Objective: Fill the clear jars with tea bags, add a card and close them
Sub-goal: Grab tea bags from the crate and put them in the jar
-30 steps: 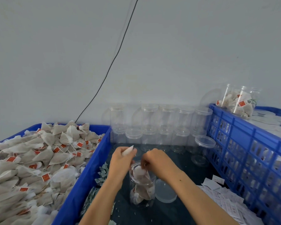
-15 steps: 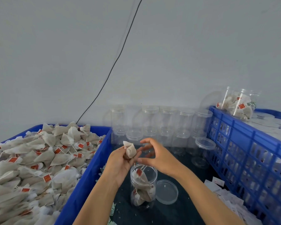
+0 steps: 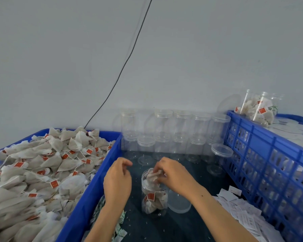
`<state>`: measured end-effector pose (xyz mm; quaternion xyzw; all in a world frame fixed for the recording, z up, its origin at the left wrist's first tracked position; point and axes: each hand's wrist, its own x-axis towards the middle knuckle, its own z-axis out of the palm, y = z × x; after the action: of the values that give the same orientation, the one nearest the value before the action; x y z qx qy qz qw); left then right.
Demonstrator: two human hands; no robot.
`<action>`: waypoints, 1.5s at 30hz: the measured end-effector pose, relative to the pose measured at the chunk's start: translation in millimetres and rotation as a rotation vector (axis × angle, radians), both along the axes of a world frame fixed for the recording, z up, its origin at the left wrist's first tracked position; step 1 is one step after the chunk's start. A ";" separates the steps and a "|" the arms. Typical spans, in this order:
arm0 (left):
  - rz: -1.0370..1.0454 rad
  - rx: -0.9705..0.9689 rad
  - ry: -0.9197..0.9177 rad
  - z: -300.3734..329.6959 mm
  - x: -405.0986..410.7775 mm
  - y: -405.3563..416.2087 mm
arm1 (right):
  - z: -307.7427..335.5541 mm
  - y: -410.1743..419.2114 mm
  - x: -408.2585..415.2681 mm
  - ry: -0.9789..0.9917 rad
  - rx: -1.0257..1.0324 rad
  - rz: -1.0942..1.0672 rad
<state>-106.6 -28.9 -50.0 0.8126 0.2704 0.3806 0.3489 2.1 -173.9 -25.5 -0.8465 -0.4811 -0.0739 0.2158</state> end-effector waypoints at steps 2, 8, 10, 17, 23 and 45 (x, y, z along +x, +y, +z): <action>0.035 -0.030 0.084 -15.2 -6.8 6.1 | 2.5 1.1 -0.8 -0.111 -0.153 0.049; 0.088 -0.154 0.247 -48.9 -19.3 18.4 | 10.0 11.7 -3.2 -0.229 -0.211 0.112; 0.094 -0.123 0.354 -54.8 -22.1 22.5 | 8.9 14.0 -6.2 -0.140 -0.380 0.094; -0.056 0.085 0.538 -65.9 -32.2 28.5 | 20.2 22.7 -11.3 -0.042 -0.679 0.053; -0.126 0.353 0.713 -66.8 -35.3 22.5 | 11.2 -2.2 -4.0 -0.094 -0.055 -0.029; -0.140 0.315 0.656 -26.0 -27.1 28.8 | -134.2 -45.5 -9.3 0.587 0.877 -0.278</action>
<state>-133.7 -0.1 -76.0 0.9517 0.2497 0.1118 0.1395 -7.2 -219.4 -159.8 -0.7178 -0.2086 -0.0561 0.6619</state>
